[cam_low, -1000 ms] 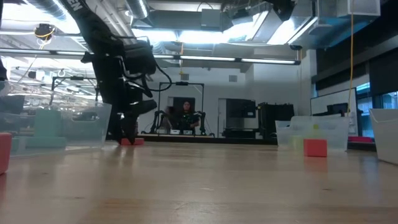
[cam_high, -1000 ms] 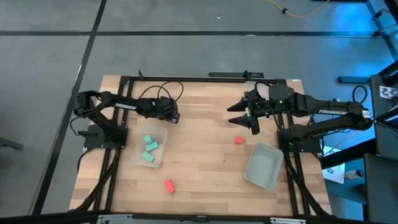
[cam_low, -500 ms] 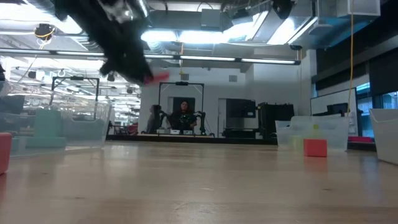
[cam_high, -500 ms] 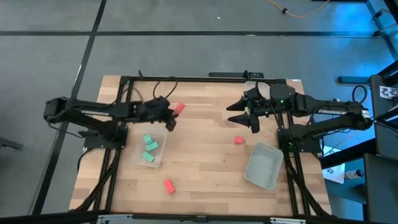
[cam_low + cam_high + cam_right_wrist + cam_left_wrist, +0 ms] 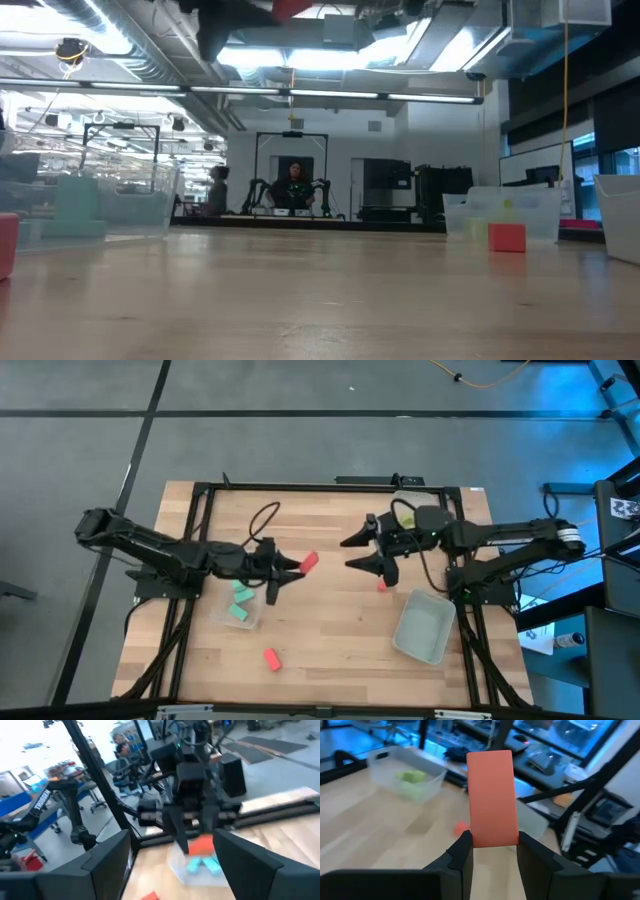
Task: Sort & place blocks by color
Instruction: Put the top left orange block into the gray bin
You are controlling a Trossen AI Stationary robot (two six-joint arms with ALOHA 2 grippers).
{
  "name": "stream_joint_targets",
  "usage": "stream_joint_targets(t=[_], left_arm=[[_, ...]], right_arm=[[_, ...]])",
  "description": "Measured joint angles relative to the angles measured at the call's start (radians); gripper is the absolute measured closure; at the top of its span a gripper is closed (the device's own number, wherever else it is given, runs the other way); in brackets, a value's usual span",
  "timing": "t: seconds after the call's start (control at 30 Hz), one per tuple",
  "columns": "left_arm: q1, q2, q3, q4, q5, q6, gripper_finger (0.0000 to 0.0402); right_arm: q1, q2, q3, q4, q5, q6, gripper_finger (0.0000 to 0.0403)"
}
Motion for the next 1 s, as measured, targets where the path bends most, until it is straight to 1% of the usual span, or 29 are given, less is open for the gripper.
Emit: stream_joint_targets(t=[0.13, 0.3, 0.43, 0.57, 0.63, 0.7, 1.0], left_arm=[[-0.033, 0.070, 0.064, 0.010, -0.002, 0.032, 0.0291], [-0.052, 0.148, 0.157, 0.015, 0.000, 0.103, 0.0291], [-0.053, 0.172, 0.194, 0.014, 0.018, 0.131, 0.0291], [-0.053, 0.173, 0.198, 0.023, 0.002, 0.133, 0.0291], [-0.052, 0.174, 0.197, 0.017, -0.001, 0.133, 0.0291], [-0.052, 0.174, 0.197, 0.018, -0.001, 0.133, 0.0291], [-0.042, 0.174, 0.196, 0.039, -0.001, 0.153, 0.0291]], right_arm=[[0.029, 0.068, 0.000, 0.088, 0.000, 0.024, 0.0114], [0.064, 0.136, 0.000, 0.139, 0.000, 0.021, 0.0114], [0.079, 0.159, 0.000, 0.153, 0.001, 0.004, 0.0114], [0.099, 0.162, 0.000, 0.139, 0.020, -0.054, 0.0114], [0.102, 0.161, 0.000, 0.123, 0.066, -0.060, 0.0114], [0.102, 0.161, 0.000, 0.122, 0.090, -0.060, 0.0114], [0.102, 0.165, 0.000, 0.121, 0.094, -0.073, 0.0114]])
